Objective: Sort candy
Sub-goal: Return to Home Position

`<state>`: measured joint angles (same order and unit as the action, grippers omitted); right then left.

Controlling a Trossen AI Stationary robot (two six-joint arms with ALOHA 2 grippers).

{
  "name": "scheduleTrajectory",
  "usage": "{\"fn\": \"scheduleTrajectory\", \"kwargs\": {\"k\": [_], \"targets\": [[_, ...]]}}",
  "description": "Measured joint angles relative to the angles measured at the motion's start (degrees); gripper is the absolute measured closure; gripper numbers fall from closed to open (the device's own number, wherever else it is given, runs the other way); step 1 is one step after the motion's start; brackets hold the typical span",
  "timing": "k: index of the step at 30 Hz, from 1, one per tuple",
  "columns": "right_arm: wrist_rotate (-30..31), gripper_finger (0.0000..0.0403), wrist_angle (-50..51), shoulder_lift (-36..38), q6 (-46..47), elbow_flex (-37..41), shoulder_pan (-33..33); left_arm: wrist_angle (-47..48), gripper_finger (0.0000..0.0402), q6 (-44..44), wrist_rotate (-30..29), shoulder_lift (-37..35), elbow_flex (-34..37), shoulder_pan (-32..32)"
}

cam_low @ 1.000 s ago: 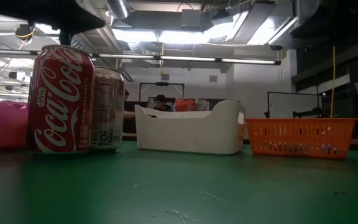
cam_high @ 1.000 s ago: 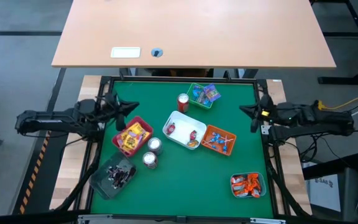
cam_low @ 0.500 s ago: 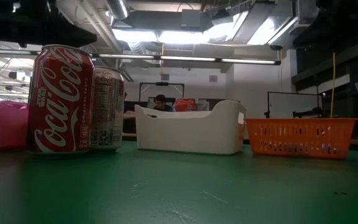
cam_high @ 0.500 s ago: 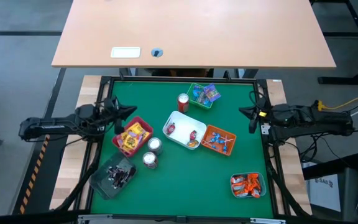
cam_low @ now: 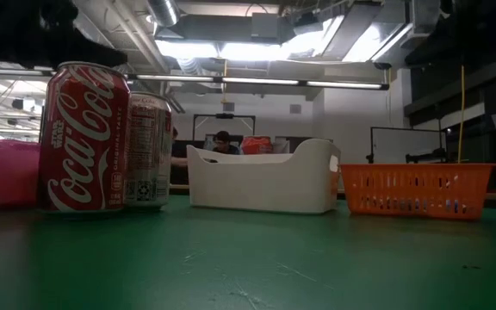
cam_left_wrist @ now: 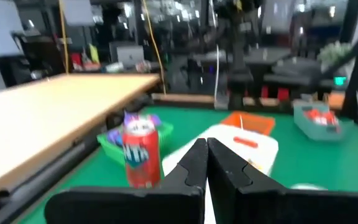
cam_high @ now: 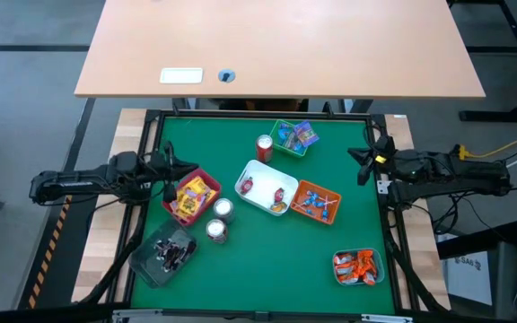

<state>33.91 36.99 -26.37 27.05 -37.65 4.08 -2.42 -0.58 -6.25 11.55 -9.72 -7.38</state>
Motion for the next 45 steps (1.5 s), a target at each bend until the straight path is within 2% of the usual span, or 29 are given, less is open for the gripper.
{"fn": "scheduleTrajectory", "kwargs": {"k": [4, 8, 11, 16, 29, 35, 45], "targets": [[0.0, 0.0401, 0.0, 0.0, 0.1, 0.0, 0.0, 4.0, 0.0401, 0.2, 1.0, 0.0, 0.0, 0.0], [0.0, 0.0401, 0.0, 0.0, 0.1, 0.0, 0.0, 3.8, 0.0401, 0.4, 4.2, 0.0, 0.6, 0.0], [0.0, 0.0401, 0.0, 0.0, 0.1, 0.0, 0.0, 4.1, 0.0401, 3.8, 5.8, 0.0, 2.8, 0.0], [0.0, 0.0401, -0.1, 0.0, 0.1, 0.0, 0.0, -4.0, 0.0401, 9.3, 6.3, 0.0, 9.2, 0.0], [0.0, 0.0401, -0.2, 0.0, 0.1, 0.0, 0.0, -2.4, 0.0401, 12.1, 11.6, 0.0, 9.3, 0.0], [0.0, 0.0401, 0.0, 0.0, 0.1, 0.0, 0.0, -2.0, 0.0401, 12.4, 10.9, 0.1, 9.3, 0.0], [-0.1, 0.0401, 0.0, 0.0, -0.3, 0.0, 0.0, -1.9, 0.0401, 12.2, 6.4, 0.0, 9.3, 0.0]]}}
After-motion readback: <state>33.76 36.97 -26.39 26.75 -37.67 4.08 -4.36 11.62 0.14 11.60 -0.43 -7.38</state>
